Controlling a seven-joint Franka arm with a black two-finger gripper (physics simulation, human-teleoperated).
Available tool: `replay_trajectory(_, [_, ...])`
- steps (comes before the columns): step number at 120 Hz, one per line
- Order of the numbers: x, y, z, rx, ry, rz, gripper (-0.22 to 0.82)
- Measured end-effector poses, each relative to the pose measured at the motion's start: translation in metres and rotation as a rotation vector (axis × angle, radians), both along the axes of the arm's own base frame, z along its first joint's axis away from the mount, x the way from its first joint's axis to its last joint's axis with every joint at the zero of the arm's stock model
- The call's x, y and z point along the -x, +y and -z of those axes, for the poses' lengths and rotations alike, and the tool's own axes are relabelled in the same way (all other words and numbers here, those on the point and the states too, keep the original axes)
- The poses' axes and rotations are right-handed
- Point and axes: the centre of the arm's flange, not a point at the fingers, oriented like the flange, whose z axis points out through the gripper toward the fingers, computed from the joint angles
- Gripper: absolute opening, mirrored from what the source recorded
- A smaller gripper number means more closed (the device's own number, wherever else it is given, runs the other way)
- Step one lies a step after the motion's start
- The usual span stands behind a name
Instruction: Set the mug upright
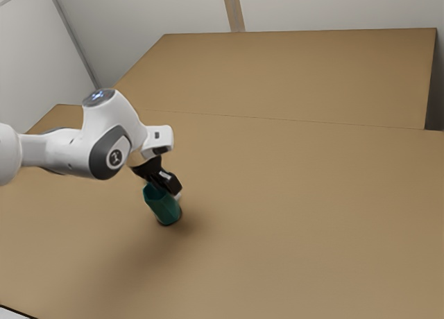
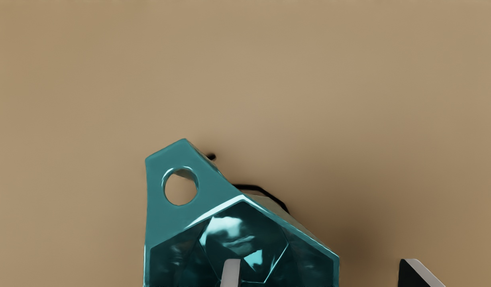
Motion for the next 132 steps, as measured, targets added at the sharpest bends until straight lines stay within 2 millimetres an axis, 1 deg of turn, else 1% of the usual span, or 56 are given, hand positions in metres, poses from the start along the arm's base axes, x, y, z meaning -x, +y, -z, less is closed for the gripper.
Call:
replay_trajectory(11, [0.001,0.000,-0.016,0.003,-0.029,-0.006,0.46])
replay_trajectory(24, [0.002,0.002,-0.032,0.010,-0.038,-0.017,0.51])
replay_trajectory(32, [-0.004,0.000,-0.044,0.014,-0.035,-0.026,0.53])
replay_trajectory(42, [-0.018,-0.004,-0.065,0.019,-0.021,-0.037,0.55])
replay_trajectory(58, [-0.040,-0.012,-0.097,0.020,0.017,-0.054,0.56])
replay_trajectory(76, [-0.053,-0.016,-0.118,0.015,0.070,-0.076,0.57])
replay_trajectory(86, [-0.062,-0.018,-0.133,0.016,0.093,-0.087,0.58])
replay_trajectory(109, [-0.073,-0.017,-0.170,0.018,0.131,-0.111,0.58])
replay_trajectory(132, [-0.079,-0.013,-0.203,0.010,0.161,-0.132,0.58])
